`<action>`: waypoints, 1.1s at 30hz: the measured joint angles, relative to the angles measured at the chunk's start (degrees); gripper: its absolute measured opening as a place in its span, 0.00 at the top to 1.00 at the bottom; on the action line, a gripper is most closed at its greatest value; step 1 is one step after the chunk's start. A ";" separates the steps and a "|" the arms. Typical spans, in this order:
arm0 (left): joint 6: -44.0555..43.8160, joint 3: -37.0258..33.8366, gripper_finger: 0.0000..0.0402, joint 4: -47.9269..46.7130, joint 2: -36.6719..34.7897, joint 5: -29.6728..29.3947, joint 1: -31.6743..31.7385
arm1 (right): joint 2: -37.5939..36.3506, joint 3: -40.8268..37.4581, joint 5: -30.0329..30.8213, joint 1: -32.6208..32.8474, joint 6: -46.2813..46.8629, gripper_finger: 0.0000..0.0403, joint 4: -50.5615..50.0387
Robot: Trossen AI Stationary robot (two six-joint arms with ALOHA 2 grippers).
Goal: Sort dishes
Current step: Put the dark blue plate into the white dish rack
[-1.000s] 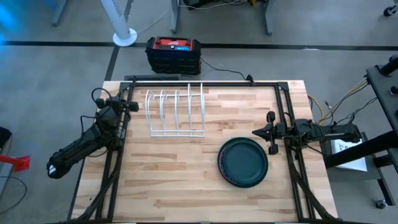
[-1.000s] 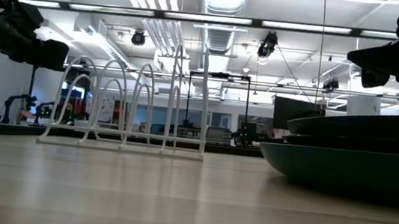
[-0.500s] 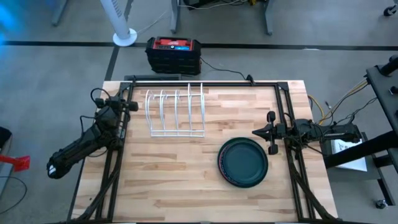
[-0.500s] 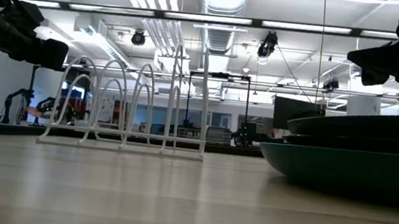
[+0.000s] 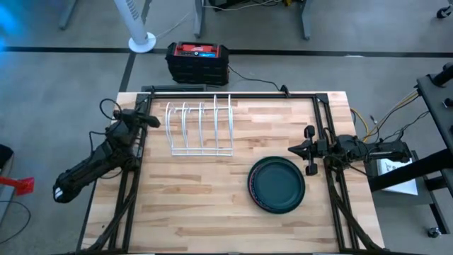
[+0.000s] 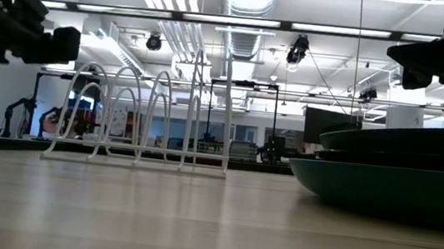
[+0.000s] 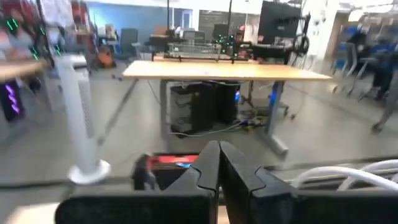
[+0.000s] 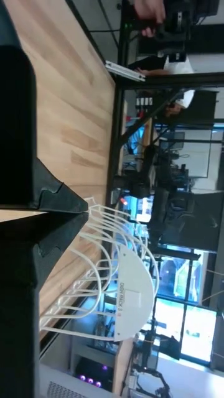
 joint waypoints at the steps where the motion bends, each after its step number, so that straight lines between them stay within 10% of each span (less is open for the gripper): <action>1: 0.33 1.78 1.00 -0.82 0.00 -0.64 0.00 | 0.00 0.00 -0.05 0.02 0.00 1.00 -0.03; 6: -2.84 12.54 1.00 -6.78 -0.02 4.14 0.02 | 0.00 0.00 -0.41 0.01 7.43 1.00 -0.04; 11: -8.68 17.49 1.00 -8.21 0.25 29.28 0.02 | 0.00 0.00 -0.43 0.00 11.97 1.00 -0.04; 17: -17.35 13.60 1.00 11.39 3.06 53.25 0.00 | 0.00 0.00 -0.43 0.00 10.51 1.00 -0.02; 33: -9.04 18.22 1.00 24.20 22.40 54.95 -11.37 | 0.00 0.00 -0.28 0.00 16.96 1.00 -0.10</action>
